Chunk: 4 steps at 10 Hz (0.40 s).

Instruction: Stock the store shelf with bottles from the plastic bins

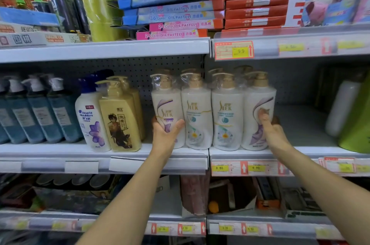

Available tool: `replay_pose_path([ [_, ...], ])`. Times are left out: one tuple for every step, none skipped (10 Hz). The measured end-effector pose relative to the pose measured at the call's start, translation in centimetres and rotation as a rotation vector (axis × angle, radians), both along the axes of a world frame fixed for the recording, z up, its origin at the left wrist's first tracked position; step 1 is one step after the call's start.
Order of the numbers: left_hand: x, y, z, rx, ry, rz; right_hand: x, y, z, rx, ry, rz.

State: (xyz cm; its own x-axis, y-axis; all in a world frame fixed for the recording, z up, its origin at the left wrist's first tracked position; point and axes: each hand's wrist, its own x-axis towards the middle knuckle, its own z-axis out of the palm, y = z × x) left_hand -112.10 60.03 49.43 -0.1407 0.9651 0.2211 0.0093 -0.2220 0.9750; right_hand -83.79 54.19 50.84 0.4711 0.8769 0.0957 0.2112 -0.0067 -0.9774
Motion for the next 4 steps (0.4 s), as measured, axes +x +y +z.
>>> replay_pose_path([
  [-0.1,-0.5,0.5,-0.027,0.017,0.004,0.0,-0.5,0.4,-0.043,-0.003,0.017],
  [0.2,-0.9,0.3,-0.052,0.061,0.044,-0.2,-1.1,0.2,-0.015,-0.044,-0.009],
  [0.6,-3.3,0.8,-0.116,0.038,0.046,-0.6,-1.9,0.0,-0.015,-0.085,-0.053],
  [1.0,-6.2,0.3,-0.129,0.055,0.052,-1.7,-2.8,0.1,0.002,-0.098,-0.097],
])
